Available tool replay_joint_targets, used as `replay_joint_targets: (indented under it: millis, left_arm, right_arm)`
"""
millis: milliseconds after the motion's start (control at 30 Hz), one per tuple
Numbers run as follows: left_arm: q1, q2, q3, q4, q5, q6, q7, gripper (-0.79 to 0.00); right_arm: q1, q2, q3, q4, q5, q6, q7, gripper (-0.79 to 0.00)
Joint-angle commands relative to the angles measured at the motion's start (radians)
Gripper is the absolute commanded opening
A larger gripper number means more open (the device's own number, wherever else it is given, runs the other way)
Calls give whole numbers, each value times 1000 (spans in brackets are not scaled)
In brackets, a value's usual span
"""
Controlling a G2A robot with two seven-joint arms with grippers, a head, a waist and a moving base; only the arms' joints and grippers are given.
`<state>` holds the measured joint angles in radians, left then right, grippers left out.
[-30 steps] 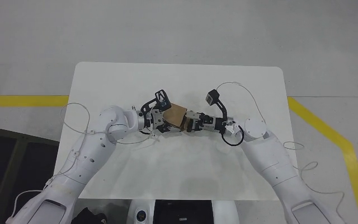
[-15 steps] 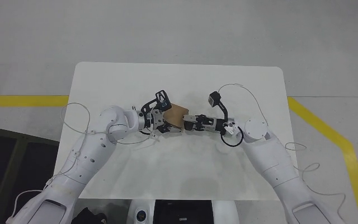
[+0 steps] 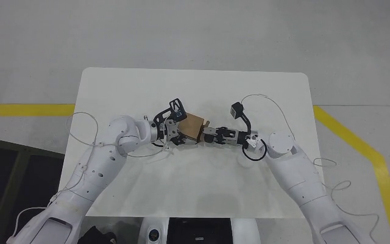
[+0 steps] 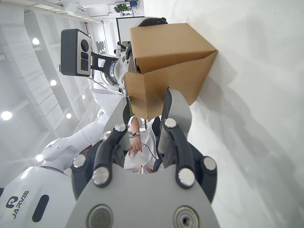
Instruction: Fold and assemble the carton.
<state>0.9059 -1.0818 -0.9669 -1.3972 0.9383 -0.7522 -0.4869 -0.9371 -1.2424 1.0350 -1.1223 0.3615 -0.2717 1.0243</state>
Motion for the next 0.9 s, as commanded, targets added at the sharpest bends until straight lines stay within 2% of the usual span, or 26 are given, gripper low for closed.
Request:
replay_joint_targets:
  millis: [0, 333, 867]
  left_arm:
    - [0, 0, 0, -1, 0, 0, 0, 0]
    - [0, 0, -1, -3, -2, -3, -3, 0]
    - [1, 0, 0, -4, -2, -4, -5, 0]
  right_arm:
    - [1, 0, 0, 3, -1, 1, -2, -548]
    - [6, -2, -6, 12, -8, -1, -10, -622]
    - [9, 3, -4, 0, -55, 27, -21, -653]
